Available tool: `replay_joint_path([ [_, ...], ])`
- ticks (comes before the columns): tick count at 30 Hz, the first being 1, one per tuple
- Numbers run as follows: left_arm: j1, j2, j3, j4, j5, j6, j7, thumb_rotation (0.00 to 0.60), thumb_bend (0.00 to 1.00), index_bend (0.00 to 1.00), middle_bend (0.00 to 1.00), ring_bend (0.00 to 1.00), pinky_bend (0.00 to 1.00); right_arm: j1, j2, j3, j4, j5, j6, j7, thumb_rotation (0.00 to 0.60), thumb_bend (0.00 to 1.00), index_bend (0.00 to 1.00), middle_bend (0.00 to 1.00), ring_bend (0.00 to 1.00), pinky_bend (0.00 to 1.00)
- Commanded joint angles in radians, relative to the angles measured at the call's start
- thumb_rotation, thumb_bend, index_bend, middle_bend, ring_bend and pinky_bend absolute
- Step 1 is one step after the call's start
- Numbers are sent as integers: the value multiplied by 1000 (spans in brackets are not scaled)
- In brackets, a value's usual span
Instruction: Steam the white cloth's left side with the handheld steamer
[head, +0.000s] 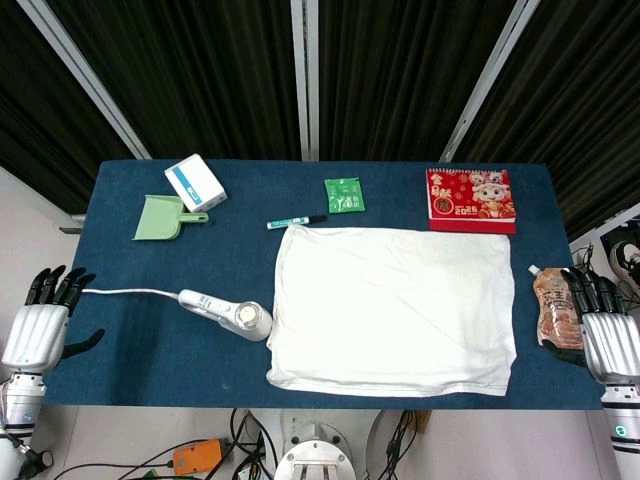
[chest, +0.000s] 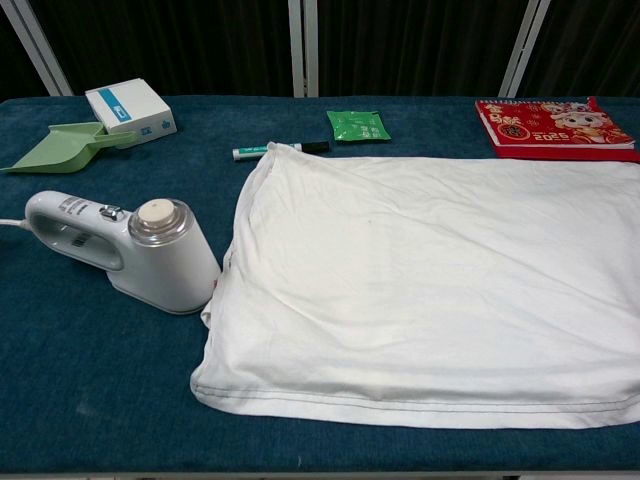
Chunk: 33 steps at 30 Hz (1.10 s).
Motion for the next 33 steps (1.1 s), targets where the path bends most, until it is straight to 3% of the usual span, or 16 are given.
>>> replay_joint_path([
  [1, -3, -1, -3, 1, -1, -2, 0, 600, 118, 159, 122, 35, 0, 0, -9, -4, 1, -1, -5, 1, 600, 186, 0, 121, 0, 108],
  [9, -52, 11, -11, -58, 79, -6, 80, 600, 119, 159, 122, 52, 0, 0, -32, -22, 35, -5, -25, 19, 600, 186, 0, 121, 0, 108],
  [16, -173, 32, -29, -173, 115, -163, 224, 600, 122, 159, 122, 52, 0, 0, -48, -42, 59, -28, -35, 29, 600, 186, 0, 121, 0, 108],
  [23, -290, 21, -54, -249, 11, -366, 334, 600, 122, 159, 126, 56, 0, -4, -68, -65, 90, -12, -74, 56, 600, 186, 0, 121, 0, 108],
  [29, -360, -26, -61, -253, -127, -486, 438, 600, 125, 212, 199, 112, 10, 1, -88, -70, 114, -4, -99, 70, 600, 186, 0, 121, 0, 108],
  [33, -390, -59, -57, -247, -213, -520, 496, 600, 125, 257, 251, 170, 135, 5, -91, -69, 122, 3, -110, 75, 600, 185, 0, 121, 0, 107],
])
